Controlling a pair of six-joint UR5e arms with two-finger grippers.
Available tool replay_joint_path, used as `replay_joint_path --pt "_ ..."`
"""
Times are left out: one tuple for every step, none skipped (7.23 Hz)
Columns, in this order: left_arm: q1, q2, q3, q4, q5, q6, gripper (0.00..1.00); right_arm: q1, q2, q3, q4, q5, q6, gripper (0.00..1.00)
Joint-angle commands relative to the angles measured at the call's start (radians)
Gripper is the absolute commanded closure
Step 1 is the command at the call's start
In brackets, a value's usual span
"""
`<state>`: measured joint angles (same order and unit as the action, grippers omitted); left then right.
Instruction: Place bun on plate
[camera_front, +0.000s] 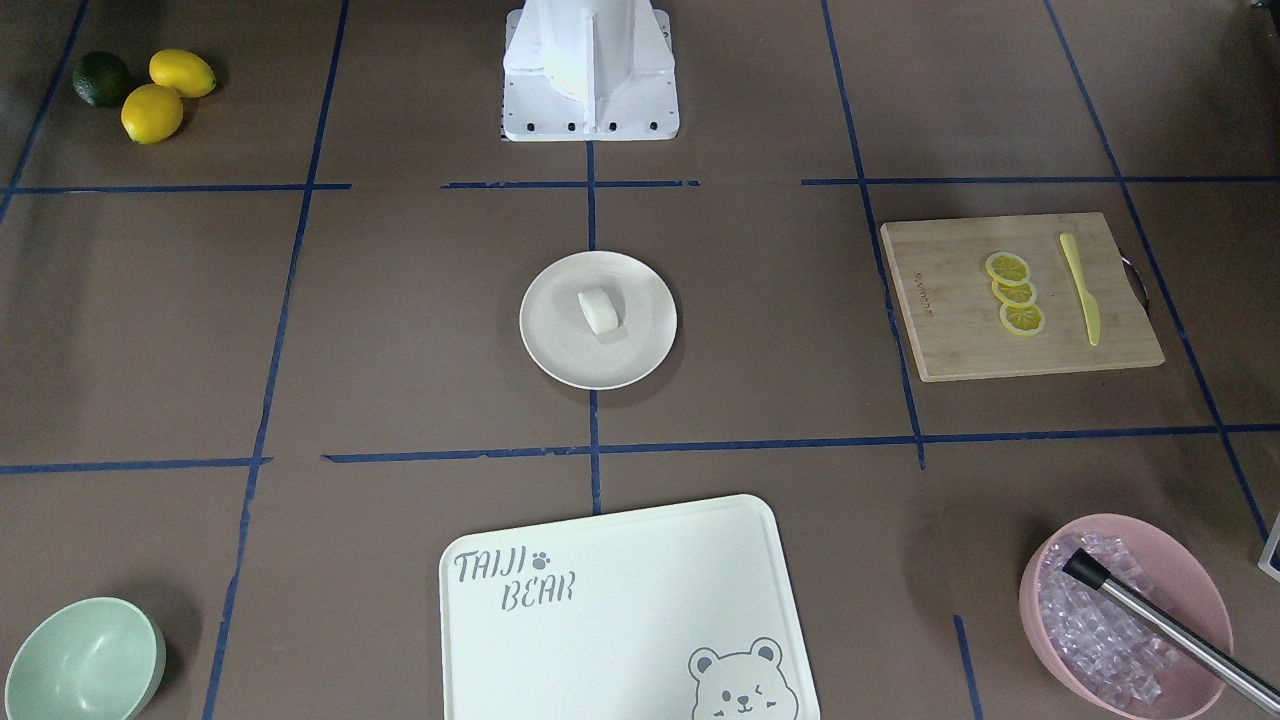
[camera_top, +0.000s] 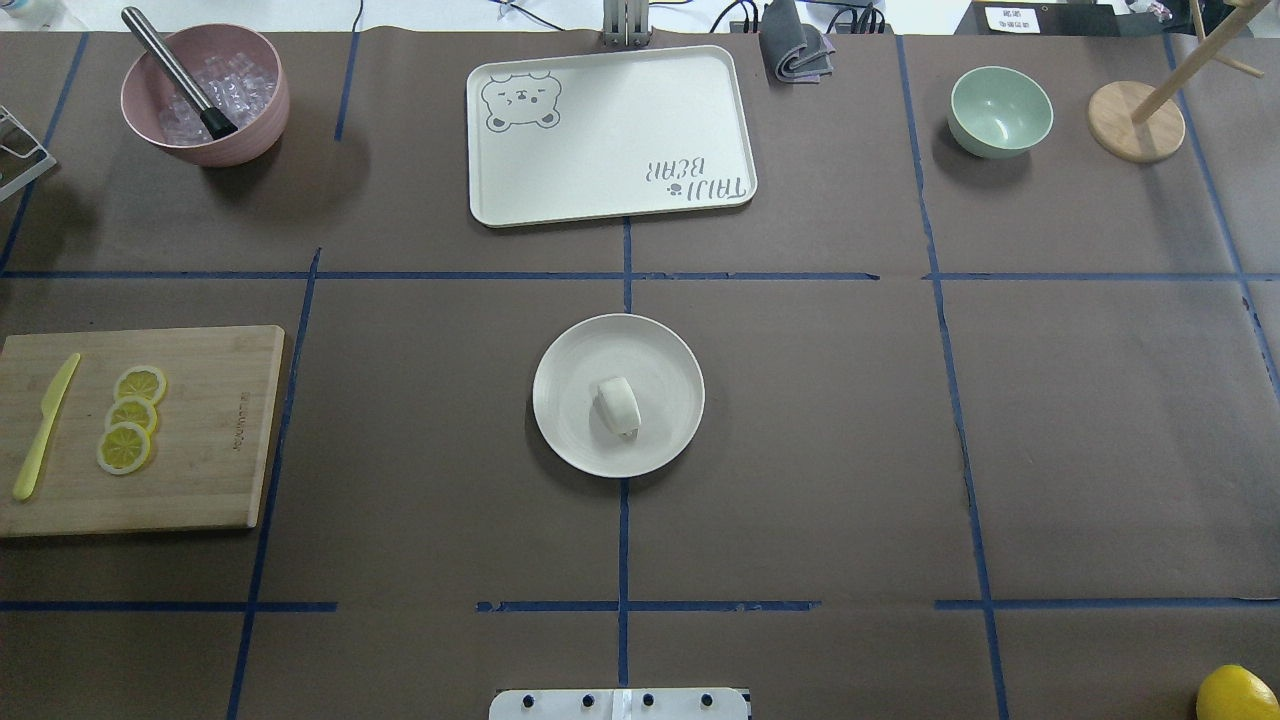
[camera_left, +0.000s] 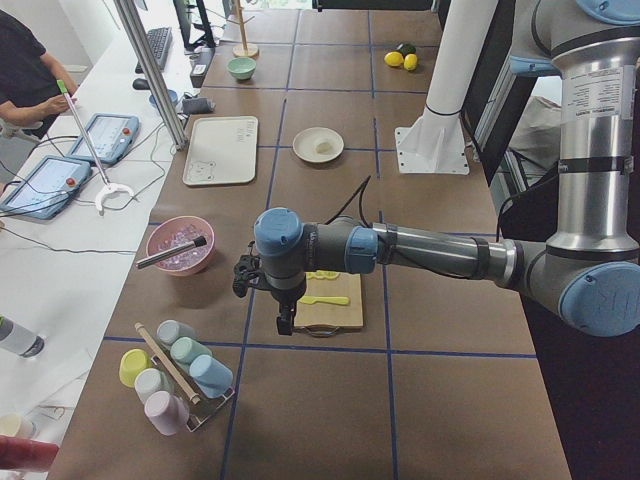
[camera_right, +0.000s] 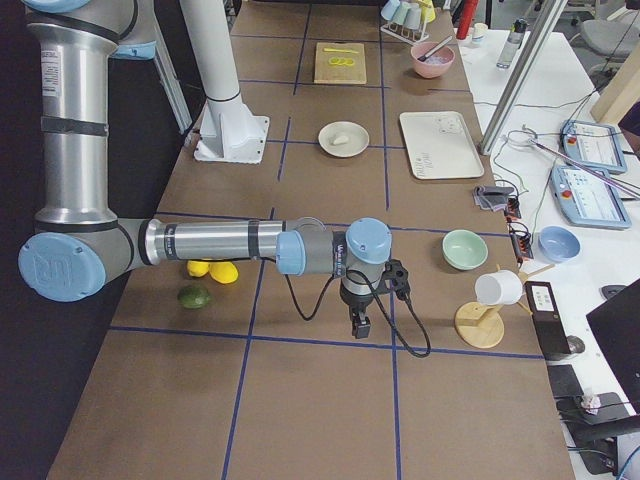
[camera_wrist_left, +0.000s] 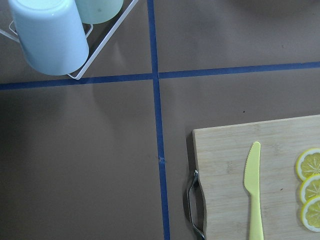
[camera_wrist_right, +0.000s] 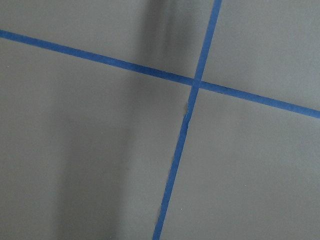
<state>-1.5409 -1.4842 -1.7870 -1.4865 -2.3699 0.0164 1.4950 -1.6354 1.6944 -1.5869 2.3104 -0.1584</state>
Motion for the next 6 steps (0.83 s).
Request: replay_joint_path --pt "-0.001 0.004 0.011 0.005 0.0 0.063 0.0 -0.001 -0.011 0.001 -0.001 0.001 -0.016 0.0" --pt "-0.001 0.025 0.005 0.006 -0.002 0.086 0.0 -0.001 -0.015 -0.002 -0.001 0.001 -0.018 0.0" --pt "-0.001 0.027 -0.005 0.006 -0.003 0.082 0.0 -0.001 -0.018 -0.015 -0.001 0.0 -0.027 0.0" --pt "0.001 0.025 -0.005 0.008 -0.002 0.074 0.0 0.001 -0.021 -0.012 -0.004 0.012 -0.038 0.0" --pt "-0.001 0.027 0.0 0.009 0.0 0.071 0.0 0.001 -0.02 -0.018 -0.028 0.021 -0.027 0.0" --pt "-0.001 0.027 -0.003 0.009 -0.002 0.024 0.0 0.01 -0.014 -0.01 -0.059 0.059 -0.021 0.0"
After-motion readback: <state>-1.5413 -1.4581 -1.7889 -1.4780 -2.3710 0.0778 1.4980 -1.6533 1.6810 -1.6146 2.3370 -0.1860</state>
